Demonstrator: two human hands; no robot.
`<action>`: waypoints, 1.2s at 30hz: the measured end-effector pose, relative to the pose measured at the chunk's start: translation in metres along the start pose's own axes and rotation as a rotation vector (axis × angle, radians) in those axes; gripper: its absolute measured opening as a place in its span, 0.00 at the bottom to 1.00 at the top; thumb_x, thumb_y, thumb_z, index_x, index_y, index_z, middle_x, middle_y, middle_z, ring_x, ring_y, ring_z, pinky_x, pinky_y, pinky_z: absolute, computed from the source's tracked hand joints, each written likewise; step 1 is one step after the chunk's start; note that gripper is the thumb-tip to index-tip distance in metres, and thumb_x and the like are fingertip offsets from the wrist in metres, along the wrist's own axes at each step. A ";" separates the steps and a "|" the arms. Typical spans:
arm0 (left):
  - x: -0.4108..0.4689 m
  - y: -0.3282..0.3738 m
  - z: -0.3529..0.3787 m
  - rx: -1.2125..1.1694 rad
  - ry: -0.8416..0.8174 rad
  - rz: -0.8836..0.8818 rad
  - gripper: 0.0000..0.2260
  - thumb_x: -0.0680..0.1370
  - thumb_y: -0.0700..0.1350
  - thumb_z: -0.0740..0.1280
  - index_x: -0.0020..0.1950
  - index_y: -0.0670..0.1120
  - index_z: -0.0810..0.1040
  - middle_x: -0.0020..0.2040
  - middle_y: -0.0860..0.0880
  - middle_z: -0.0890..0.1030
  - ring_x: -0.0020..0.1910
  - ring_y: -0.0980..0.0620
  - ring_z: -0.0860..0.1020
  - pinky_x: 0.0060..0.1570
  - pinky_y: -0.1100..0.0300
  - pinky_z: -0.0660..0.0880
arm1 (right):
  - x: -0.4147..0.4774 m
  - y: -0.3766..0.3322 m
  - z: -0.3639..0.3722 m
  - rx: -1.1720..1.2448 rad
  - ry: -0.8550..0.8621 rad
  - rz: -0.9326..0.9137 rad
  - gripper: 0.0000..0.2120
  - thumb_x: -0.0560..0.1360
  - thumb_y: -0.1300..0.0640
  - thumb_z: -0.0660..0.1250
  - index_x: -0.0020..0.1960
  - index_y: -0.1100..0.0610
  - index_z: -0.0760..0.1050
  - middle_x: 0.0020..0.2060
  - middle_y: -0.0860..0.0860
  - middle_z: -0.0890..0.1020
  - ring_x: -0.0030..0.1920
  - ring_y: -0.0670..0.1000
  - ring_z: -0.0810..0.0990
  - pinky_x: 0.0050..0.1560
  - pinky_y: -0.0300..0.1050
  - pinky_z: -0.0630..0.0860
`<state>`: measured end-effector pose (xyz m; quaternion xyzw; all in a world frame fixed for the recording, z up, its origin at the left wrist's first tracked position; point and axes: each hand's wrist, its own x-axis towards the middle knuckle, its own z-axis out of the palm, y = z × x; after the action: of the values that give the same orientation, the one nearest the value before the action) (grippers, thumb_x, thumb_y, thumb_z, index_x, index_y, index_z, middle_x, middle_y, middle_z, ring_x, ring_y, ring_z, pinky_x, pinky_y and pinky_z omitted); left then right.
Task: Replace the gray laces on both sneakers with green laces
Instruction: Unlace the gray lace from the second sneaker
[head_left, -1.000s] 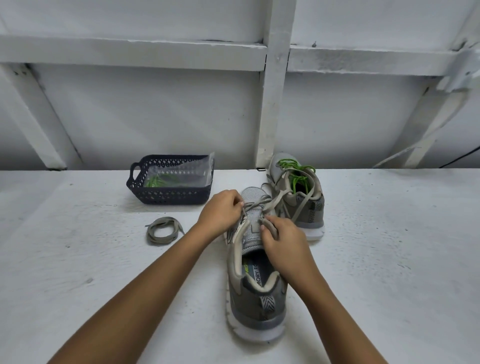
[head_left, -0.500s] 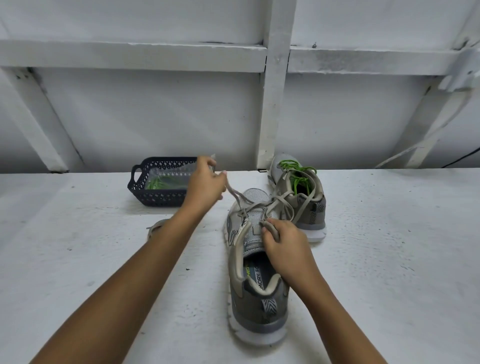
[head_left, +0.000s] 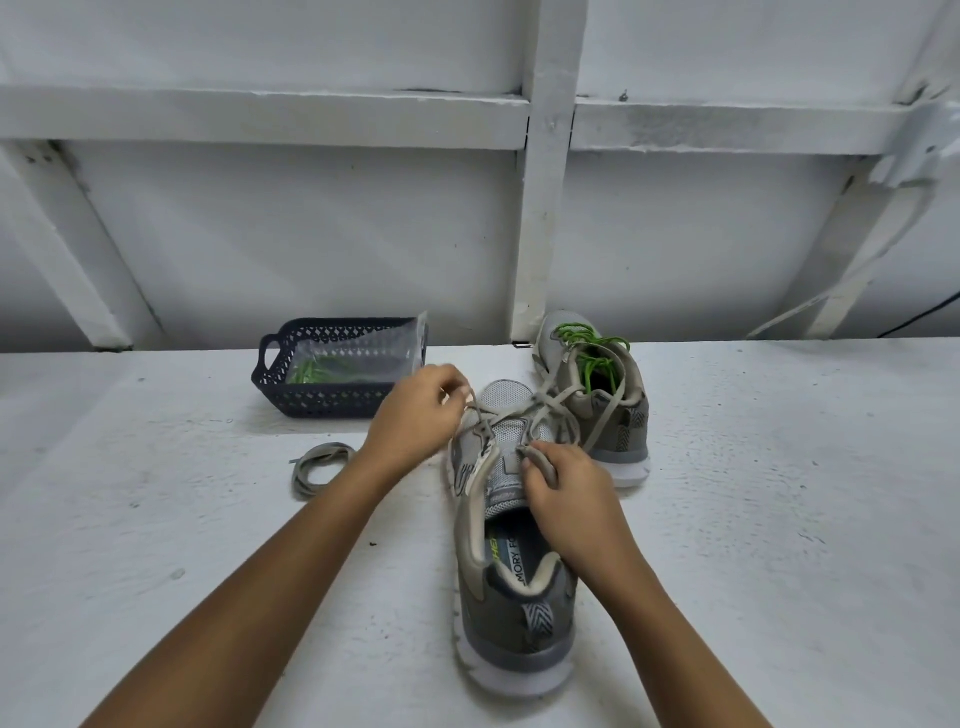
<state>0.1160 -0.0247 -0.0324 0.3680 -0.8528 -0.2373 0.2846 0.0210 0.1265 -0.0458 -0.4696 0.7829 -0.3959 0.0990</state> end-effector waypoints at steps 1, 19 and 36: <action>0.002 0.003 -0.003 -0.145 0.105 -0.067 0.06 0.79 0.43 0.62 0.49 0.44 0.78 0.43 0.50 0.77 0.43 0.52 0.74 0.42 0.59 0.69 | 0.000 0.000 0.000 0.003 0.001 0.001 0.15 0.79 0.58 0.60 0.63 0.60 0.75 0.60 0.55 0.77 0.60 0.52 0.73 0.56 0.35 0.64; -0.004 -0.001 0.008 0.137 0.006 0.022 0.07 0.80 0.45 0.60 0.50 0.45 0.76 0.48 0.51 0.75 0.50 0.49 0.75 0.54 0.51 0.70 | -0.001 0.001 0.001 0.006 0.009 0.004 0.15 0.79 0.57 0.60 0.64 0.58 0.75 0.60 0.54 0.77 0.60 0.51 0.73 0.56 0.35 0.64; -0.009 0.003 0.016 0.524 -0.152 0.078 0.12 0.81 0.49 0.57 0.58 0.48 0.76 0.58 0.50 0.76 0.60 0.49 0.72 0.59 0.51 0.64 | -0.001 -0.001 0.000 -0.011 0.005 0.007 0.15 0.79 0.57 0.60 0.63 0.59 0.75 0.60 0.54 0.77 0.61 0.51 0.73 0.55 0.35 0.64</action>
<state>0.1093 -0.0135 -0.0448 0.3770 -0.9176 -0.0245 0.1241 0.0220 0.1271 -0.0450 -0.4663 0.7871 -0.3922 0.0958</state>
